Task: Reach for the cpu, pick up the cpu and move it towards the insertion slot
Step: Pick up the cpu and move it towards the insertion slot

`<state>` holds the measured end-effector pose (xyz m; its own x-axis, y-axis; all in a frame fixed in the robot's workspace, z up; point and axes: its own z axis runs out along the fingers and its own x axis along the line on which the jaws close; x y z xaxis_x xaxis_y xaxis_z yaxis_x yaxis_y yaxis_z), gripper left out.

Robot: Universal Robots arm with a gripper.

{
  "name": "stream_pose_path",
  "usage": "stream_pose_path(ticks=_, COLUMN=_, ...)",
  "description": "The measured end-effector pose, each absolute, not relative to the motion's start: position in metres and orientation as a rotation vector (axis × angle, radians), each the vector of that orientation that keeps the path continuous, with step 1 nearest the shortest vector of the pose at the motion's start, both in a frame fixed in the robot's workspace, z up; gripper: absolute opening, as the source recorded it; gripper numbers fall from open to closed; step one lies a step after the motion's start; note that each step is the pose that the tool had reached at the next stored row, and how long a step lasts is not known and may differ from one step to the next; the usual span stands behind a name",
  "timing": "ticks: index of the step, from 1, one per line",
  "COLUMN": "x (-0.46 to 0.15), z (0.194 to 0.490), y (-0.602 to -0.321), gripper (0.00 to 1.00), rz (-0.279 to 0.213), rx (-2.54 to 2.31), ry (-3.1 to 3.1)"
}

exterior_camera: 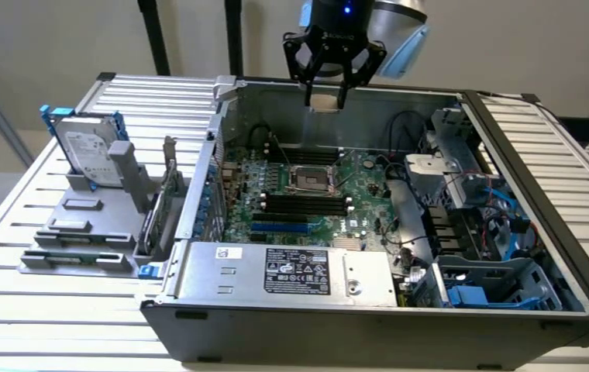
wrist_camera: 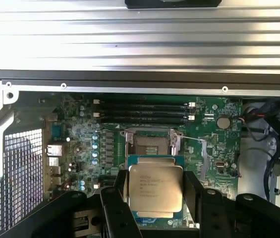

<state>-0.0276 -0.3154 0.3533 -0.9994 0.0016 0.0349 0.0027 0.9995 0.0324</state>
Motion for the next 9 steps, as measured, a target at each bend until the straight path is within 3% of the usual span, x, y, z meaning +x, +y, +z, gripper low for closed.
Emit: stream_pose_path(ticks=9, x=-0.0272, z=0.3532, y=-0.3149, gripper=0.55, rz=-0.05, rx=-0.003, ry=-3.106)
